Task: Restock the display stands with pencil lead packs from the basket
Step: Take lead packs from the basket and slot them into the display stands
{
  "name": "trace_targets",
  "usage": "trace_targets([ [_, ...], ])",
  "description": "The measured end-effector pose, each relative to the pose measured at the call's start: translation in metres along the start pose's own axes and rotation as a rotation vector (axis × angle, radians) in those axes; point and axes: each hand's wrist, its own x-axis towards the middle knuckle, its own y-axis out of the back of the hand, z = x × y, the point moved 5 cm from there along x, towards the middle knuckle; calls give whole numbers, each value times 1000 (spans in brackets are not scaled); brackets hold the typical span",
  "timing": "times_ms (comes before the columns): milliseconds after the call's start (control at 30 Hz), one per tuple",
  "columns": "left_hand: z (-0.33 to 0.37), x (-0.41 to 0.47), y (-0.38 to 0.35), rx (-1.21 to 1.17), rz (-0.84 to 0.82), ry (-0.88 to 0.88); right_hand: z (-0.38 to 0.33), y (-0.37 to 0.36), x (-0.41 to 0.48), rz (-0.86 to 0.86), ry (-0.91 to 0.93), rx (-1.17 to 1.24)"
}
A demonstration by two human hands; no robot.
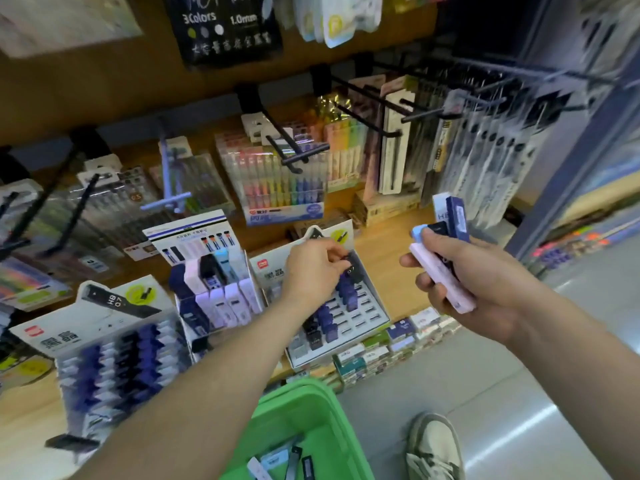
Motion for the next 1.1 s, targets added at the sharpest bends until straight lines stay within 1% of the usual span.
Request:
trace_targets([
  [167,-6,12,-35,180,-99,-67,2,7,2,-11,-65,135],
  [333,-6,18,-43,280,-105,-123,1,9,1,-34,-61,145],
  [433,-5,21,-45,356,-154,-160,1,11,1,-31,-55,142],
  [567,0,22,-49,398,-191,-206,1,11,1,-40,-39,109],
  [633,3,24,-55,458,-239,-208,2,11,0,-50,-31,96],
  [700,3,23,-58,483,-267,-160,2,9,0,-66,-25,82],
  [767,3,21,-58,486,-249,-133,2,7,-1,-82,-15,48],
  [833,7,16,-54,489,-224,-144,2,6,-1,-101,-14,12],
  [867,11,13,-49,425,-192,-132,3,5,-2,-117,-20,-7],
  [900,15,11,-41,291,-157,-87,3,5,-2,-134,-28,-29],
  [933,20,8,-32,50,-135,5,4,5,-2,-150,-37,-55],
  [967,25,2,-24,-270,-153,117,4,5,-3,-168,-46,-82],
  [1000,33,-5,-17,-570,-208,197,5,4,-4,-189,-56,-107],
  [1033,42,-12,-11,-788,-285,226,5,3,-4,-212,-67,-130],
  [1067,51,-18,-4,-892,-361,213,6,1,-6,-239,-79,-150],
  [1100,61,-24,2,-928,-429,176,7,-2,-7,-270,-91,-166],
])
